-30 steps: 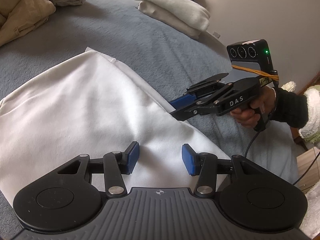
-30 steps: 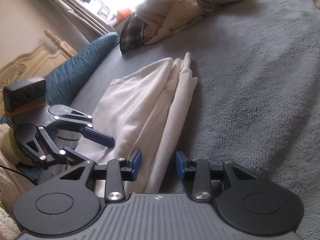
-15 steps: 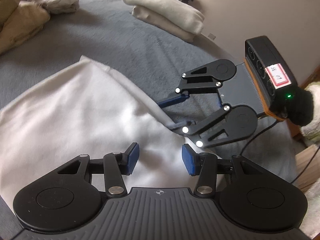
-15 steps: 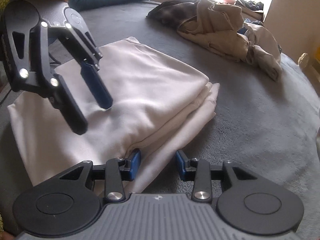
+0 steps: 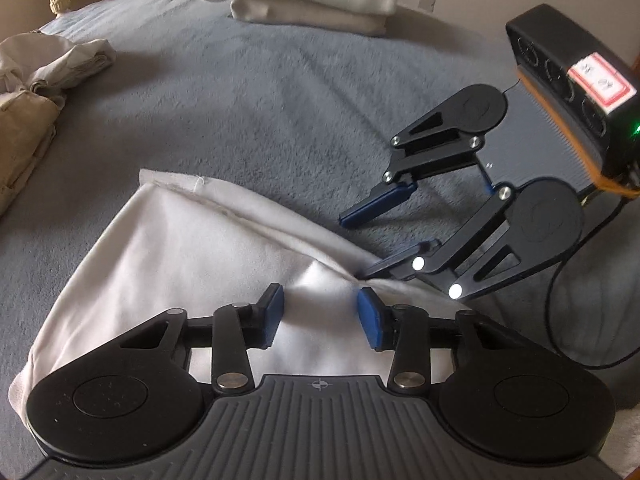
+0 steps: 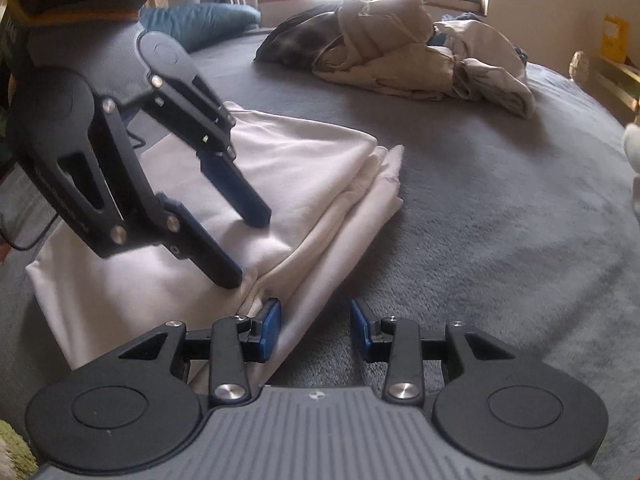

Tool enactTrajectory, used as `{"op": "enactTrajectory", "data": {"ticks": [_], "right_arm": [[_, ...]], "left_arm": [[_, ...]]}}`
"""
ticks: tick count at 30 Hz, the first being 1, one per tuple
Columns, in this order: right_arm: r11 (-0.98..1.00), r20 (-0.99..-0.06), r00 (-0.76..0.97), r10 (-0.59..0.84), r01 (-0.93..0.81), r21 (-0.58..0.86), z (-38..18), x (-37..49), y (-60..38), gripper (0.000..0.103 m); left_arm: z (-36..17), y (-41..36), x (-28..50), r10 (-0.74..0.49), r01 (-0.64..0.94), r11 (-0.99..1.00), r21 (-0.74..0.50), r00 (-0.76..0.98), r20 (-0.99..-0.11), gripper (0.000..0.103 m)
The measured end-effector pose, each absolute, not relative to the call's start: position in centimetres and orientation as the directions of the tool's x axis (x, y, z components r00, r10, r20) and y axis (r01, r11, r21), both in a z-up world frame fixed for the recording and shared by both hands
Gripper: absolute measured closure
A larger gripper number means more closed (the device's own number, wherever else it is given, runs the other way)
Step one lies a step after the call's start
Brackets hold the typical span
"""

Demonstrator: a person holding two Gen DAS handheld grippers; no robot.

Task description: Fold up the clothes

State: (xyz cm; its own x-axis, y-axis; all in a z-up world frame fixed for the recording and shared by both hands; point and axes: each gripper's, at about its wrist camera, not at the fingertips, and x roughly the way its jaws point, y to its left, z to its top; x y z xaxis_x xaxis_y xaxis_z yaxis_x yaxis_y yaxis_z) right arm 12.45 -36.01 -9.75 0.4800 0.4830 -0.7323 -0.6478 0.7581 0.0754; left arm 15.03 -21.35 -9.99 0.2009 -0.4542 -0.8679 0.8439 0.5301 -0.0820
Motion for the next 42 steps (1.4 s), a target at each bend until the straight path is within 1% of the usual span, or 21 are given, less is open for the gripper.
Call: {"op": "enactTrajectory", "data": {"ticks": [2, 5, 6, 8, 10, 15, 23, 27, 30, 32, 35, 38, 42], "right_arm": [[0.759, -0.725, 0.48, 0.493, -0.645, 0.089, -10.0, 12.5, -36.3, 0.063], [0.758, -0.717, 0.482, 0.504, -0.644, 0.1, -10.2, 12.5, -36.5, 0.063], [0.758, -0.715, 0.482, 0.507, -0.644, 0.103, -10.2, 12.5, -36.5, 0.063], [0.758, -0.711, 0.483, 0.512, -0.643, 0.11, -10.2, 12.5, -36.7, 0.063], [0.759, -0.707, 0.484, 0.516, -0.641, 0.114, -10.2, 12.5, -36.8, 0.063], [0.762, -0.698, 0.487, 0.525, -0.635, 0.129, -10.1, 12.4, -37.3, 0.063], [0.744, -0.655, 0.473, 0.589, -0.634, 0.212, -10.0, 13.2, -37.8, 0.063], [0.72, -0.681, 0.465, 0.566, -0.68, 0.135, -10.4, 13.2, -36.2, 0.063], [0.713, -0.682, 0.454, 0.573, -0.687, 0.142, -10.3, 13.5, -36.2, 0.063], [0.718, -0.664, 0.458, 0.592, -0.673, 0.176, -10.1, 13.7, -37.1, 0.062], [0.737, -0.629, 0.468, 0.621, -0.622, 0.265, -10.2, 14.6, -38.7, 0.062], [0.737, -0.616, 0.466, 0.636, -0.603, 0.305, -10.8, 15.4, -38.9, 0.062], [0.714, -0.613, 0.442, 0.655, -0.626, 0.312, -11.4, 16.1, -37.5, 0.062]], "left_arm": [[-10.1, -21.5, 14.6, -0.454, 0.85, 0.523, -0.067, 0.212, -0.865, 0.079], [-10.1, -21.8, 13.9, -0.453, 0.862, 0.506, -0.024, 0.242, -0.858, 0.089], [-10.2, -21.9, 13.7, -0.453, 0.865, 0.502, -0.009, 0.255, -0.854, 0.091], [-10.1, -21.8, 13.4, -0.46, 0.864, 0.503, 0.004, 0.271, -0.846, 0.099], [-9.9, -21.5, 13.5, -0.472, 0.858, 0.513, -0.005, 0.277, -0.837, 0.102], [-9.0, -20.6, 13.3, -0.506, 0.852, 0.523, -0.027, 0.285, -0.814, 0.103], [-8.0, -19.8, 13.2, -0.546, 0.844, 0.533, -0.066, 0.284, -0.788, 0.103], [-7.9, -19.8, 13.2, -0.552, 0.839, 0.539, -0.076, 0.284, -0.784, 0.103], [-7.6, -19.6, 13.1, -0.559, 0.835, 0.544, -0.088, 0.283, -0.779, 0.103], [-7.5, -19.6, 13.1, -0.564, 0.834, 0.544, -0.092, 0.283, -0.776, 0.103], [-7.4, -19.5, 13.2, -0.567, 0.833, 0.545, -0.095, 0.283, -0.773, 0.103], [-7.4, -19.6, 13.2, -0.569, 0.832, 0.545, -0.099, 0.281, -0.773, 0.103], [-7.2, -19.5, 13.2, -0.569, 0.832, 0.547, -0.097, 0.284, -0.772, 0.103]]}}
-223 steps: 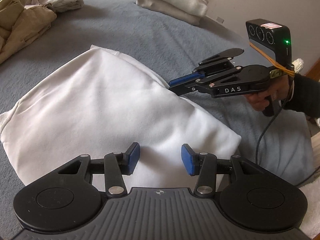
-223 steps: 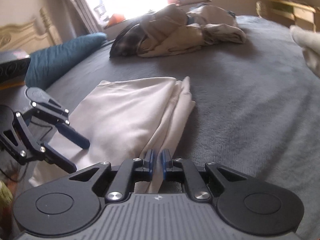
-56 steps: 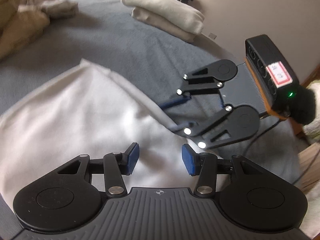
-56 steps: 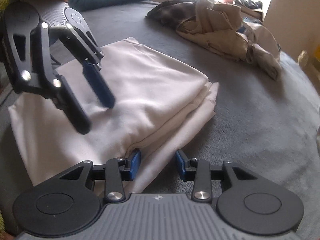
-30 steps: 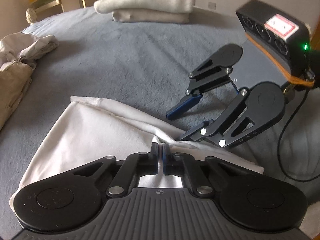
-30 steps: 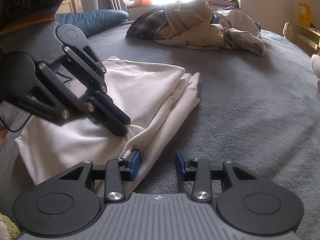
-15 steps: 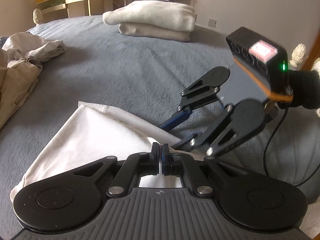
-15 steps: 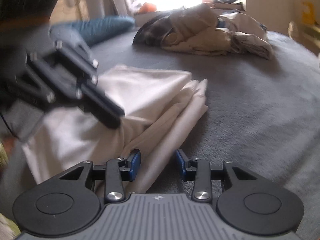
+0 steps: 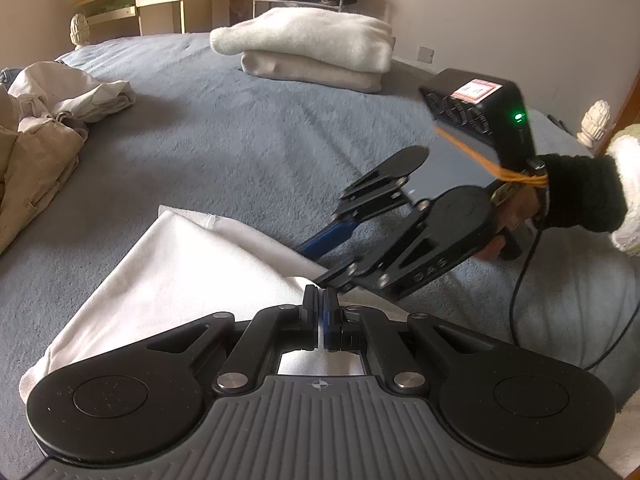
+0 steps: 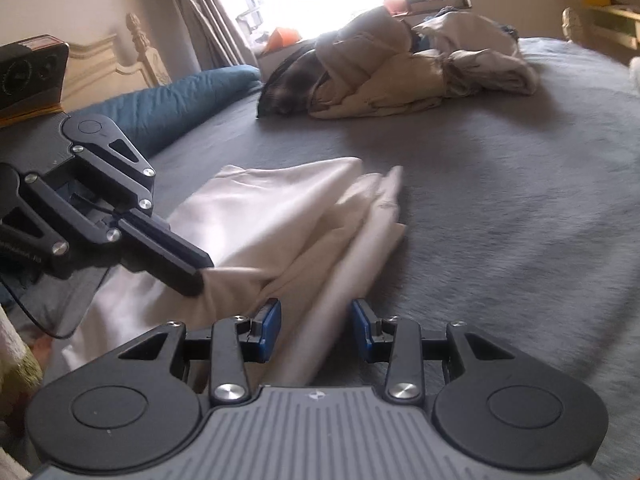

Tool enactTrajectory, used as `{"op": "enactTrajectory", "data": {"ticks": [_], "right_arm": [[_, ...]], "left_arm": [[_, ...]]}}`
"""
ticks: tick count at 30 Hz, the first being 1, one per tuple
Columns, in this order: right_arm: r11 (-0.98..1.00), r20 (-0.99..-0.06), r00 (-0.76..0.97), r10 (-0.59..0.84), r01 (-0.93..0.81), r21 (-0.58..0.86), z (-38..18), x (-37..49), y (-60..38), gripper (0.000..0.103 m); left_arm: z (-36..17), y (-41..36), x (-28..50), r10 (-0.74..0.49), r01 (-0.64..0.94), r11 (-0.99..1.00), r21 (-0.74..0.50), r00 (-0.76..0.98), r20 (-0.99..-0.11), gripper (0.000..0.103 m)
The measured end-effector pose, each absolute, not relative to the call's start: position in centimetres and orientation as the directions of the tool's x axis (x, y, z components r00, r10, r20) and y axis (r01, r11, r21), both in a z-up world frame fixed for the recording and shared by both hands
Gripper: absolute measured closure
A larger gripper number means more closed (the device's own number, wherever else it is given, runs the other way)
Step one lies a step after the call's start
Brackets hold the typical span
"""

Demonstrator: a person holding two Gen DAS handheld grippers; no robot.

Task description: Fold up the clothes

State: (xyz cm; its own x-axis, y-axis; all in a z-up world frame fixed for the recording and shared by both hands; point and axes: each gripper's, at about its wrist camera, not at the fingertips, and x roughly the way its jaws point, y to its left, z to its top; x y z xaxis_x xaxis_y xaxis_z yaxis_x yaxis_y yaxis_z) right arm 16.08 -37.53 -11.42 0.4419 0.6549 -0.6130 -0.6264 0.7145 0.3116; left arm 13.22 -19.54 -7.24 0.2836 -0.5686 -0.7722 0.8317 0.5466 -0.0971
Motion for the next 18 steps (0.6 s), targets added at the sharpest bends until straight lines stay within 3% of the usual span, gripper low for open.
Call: {"op": "enactTrajectory", "data": {"ticks": [18], "right_arm": [[0.748, -0.611, 0.5, 0.613, -0.616, 0.246, -11.8, 17.8, -36.2, 0.061]], "left_arm": [[-7.6, -19.5, 13.3, -0.564, 0.823, 0.558, -0.104, 0.284, -0.775, 0.103]]}}
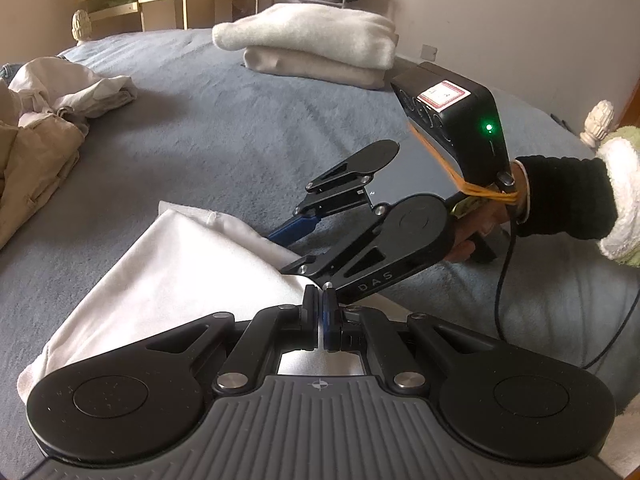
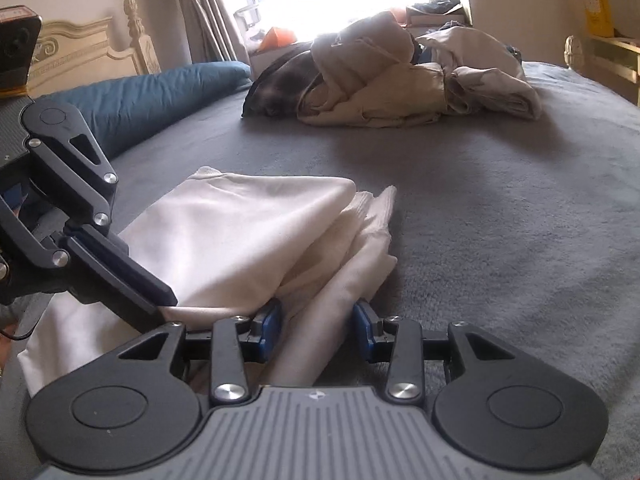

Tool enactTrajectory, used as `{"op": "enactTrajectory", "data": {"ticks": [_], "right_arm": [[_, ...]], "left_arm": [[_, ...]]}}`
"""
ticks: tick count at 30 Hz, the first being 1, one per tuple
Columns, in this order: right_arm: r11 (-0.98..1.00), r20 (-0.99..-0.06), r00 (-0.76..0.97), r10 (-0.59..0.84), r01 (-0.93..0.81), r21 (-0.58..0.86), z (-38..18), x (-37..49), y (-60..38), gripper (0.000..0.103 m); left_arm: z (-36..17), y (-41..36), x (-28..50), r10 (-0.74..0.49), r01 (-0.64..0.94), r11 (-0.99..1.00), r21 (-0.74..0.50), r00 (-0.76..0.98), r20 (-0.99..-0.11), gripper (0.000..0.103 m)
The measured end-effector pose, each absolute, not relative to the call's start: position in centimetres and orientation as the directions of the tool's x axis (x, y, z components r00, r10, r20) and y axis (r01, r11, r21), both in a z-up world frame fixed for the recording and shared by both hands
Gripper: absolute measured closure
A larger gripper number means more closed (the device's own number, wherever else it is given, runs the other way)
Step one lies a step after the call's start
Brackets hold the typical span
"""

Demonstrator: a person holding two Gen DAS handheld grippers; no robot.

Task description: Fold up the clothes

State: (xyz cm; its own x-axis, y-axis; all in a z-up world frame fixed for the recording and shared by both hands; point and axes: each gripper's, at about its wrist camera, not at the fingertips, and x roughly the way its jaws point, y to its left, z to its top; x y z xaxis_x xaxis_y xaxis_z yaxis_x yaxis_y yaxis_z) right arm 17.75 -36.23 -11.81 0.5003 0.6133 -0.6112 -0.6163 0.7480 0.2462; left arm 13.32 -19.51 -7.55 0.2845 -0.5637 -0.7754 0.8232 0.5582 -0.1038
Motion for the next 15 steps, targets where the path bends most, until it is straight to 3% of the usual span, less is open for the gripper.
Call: {"op": "enactTrajectory", "data": {"ticks": [4, 15], "right_arm": [[0.744, -0.608, 0.485, 0.628, -0.604, 0.286, -11.6, 17.0, -37.5, 0.061], [0.708, -0.638, 0.452, 0.624, -0.673, 0.215, -10.8, 13.0, -37.3, 0.061]], "left_arm": [[-7.5, -19.6, 13.4, -0.57, 0.822, 0.559, -0.112, 0.283, -0.771, 0.103], [-7.9, -19.7, 13.8, -0.572, 0.818, 0.561, -0.127, 0.272, -0.774, 0.103]]}}
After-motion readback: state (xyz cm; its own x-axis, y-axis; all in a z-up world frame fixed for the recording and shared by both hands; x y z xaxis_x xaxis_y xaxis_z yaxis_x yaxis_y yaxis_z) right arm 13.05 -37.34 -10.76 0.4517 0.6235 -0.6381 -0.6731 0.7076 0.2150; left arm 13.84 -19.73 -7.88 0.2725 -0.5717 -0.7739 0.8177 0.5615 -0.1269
